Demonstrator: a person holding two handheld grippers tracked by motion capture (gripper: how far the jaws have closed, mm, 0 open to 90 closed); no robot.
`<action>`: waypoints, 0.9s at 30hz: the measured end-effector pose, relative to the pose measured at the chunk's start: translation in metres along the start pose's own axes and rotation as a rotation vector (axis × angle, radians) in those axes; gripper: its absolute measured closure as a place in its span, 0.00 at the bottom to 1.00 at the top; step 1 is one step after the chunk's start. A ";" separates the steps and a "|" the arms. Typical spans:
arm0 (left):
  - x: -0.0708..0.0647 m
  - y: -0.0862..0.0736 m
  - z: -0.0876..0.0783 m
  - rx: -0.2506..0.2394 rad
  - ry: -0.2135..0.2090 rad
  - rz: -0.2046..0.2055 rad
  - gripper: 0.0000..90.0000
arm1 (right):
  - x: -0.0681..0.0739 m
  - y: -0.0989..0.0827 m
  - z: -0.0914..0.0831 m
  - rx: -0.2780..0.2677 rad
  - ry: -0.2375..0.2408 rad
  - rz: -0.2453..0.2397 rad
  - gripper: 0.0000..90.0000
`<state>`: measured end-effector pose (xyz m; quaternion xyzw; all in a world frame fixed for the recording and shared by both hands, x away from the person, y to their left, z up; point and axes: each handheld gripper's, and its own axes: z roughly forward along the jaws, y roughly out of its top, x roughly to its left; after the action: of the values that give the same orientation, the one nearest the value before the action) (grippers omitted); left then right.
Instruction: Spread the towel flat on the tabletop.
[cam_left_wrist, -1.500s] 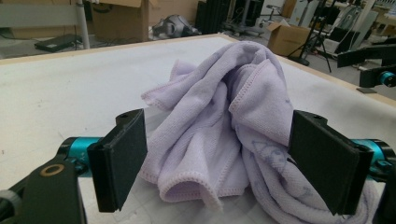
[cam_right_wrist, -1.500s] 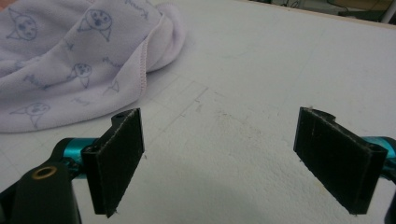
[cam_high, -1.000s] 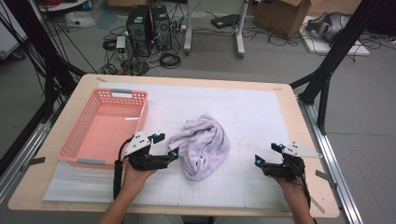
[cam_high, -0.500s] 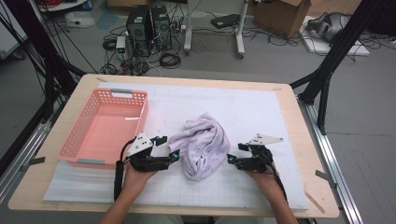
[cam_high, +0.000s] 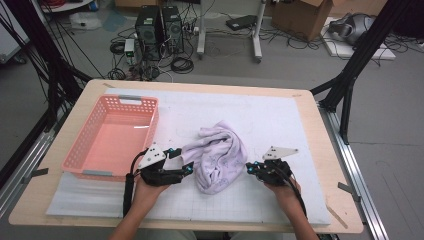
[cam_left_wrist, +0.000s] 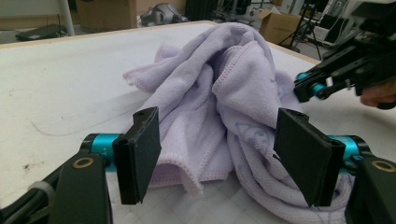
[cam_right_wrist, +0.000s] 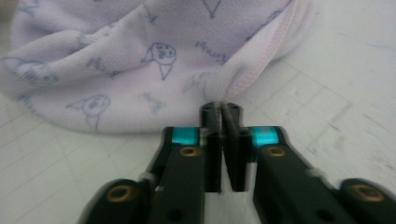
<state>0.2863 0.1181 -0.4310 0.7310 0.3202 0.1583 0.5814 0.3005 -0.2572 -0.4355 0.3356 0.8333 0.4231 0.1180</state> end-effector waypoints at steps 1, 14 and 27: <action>0.000 0.000 0.000 0.000 0.000 -0.004 0.35 | 0.000 -0.002 -0.006 -0.006 -0.011 -0.002 1.00; -0.001 -0.002 0.006 0.019 -0.013 0.001 0.39 | -0.013 0.006 0.005 -0.109 -0.059 0.128 0.44; -0.006 -0.001 0.004 0.028 -0.039 0.049 0.55 | -0.009 -0.003 -0.020 0.014 -0.098 0.052 0.94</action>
<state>0.2837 0.1115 -0.4326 0.7496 0.2930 0.1537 0.5732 0.2959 -0.2769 -0.4261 0.3782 0.8204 0.4034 0.1454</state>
